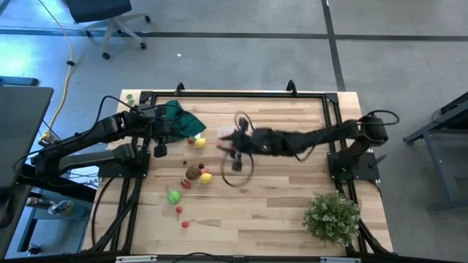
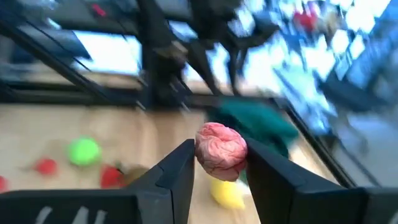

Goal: Pick and placing Produce into tupperware
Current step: Put the bottom pink apricot into the transparent bin

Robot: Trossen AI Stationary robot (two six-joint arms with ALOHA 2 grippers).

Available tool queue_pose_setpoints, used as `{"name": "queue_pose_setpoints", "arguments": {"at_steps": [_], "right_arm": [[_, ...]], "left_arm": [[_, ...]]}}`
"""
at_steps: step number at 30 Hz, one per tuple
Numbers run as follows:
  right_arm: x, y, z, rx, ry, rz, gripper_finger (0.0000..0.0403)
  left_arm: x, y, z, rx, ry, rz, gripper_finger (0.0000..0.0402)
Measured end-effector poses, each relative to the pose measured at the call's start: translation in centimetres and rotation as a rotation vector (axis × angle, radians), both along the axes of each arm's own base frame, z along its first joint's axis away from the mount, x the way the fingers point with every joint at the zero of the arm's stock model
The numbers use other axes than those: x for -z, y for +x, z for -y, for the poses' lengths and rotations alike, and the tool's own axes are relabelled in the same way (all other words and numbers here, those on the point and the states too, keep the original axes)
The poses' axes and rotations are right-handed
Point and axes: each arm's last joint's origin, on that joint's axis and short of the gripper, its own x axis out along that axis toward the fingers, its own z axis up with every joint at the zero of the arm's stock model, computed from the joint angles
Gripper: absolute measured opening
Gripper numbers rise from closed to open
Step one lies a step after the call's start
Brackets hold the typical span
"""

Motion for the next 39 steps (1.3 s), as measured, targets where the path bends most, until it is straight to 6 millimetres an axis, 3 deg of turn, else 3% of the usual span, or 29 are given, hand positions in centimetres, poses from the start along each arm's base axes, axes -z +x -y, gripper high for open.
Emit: {"name": "queue_pose_setpoints", "arguments": {"at_steps": [6, 10, 20, 39], "right_arm": [[1.4, -0.5, 4.2, 0.252, 0.302, -0.254, 0.0128], [3.6, -1.0, 5.5, 0.410, 0.455, -0.352, 0.0128], [9.5, -0.1, 5.7, 0.501, 0.617, -0.554, 0.0128], [12.0, -0.3, 5.3, 0.481, 0.635, -0.711, 0.0128]], "left_arm": [[0.0, 0.0, 0.0, 0.000, 0.000, 0.000, 0.0099], [0.0, 0.0, 0.0, 0.000, 0.000, 0.000, 0.0099], [0.0, 0.0, 0.0, 0.000, 0.000, 0.000, 0.0099], [0.0, 0.0, 0.0, 0.001, 0.000, 0.000, 0.0099]]}}
